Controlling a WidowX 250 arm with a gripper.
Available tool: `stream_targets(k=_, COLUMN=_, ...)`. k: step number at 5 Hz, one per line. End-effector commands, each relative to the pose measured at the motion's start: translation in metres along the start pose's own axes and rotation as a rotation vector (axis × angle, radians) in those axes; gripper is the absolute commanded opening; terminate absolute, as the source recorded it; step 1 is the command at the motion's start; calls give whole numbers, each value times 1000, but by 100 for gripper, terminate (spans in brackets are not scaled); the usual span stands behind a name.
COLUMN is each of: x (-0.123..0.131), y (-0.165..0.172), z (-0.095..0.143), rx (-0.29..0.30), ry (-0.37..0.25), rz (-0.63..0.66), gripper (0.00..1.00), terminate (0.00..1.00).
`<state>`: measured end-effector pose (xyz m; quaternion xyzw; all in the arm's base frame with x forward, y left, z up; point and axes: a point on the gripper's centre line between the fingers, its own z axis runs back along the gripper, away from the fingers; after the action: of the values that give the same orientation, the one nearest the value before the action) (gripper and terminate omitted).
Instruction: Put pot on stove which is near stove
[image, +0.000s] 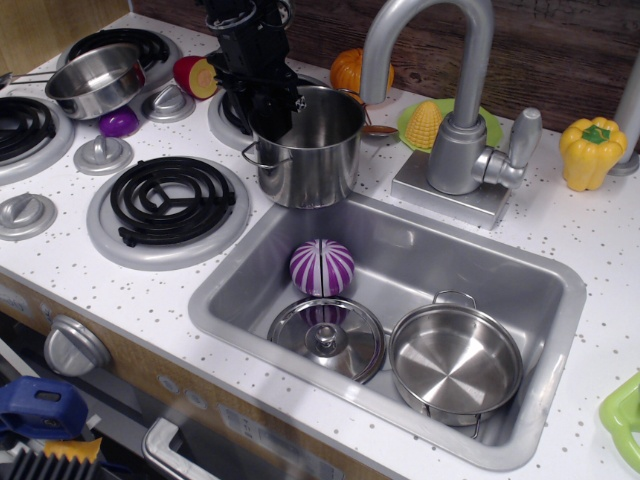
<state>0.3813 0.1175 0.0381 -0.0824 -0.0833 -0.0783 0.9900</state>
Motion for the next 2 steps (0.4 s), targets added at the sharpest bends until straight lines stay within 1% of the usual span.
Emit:
stream_targets(k=1, x=10, y=7, z=41, rx=45, ry=-19, rz=-17, gripper=0, terminate=0)
stream_targets(k=2, x=1, y=12, z=59, rx=72, ry=-3, rz=-13, gripper=0, terminate=0)
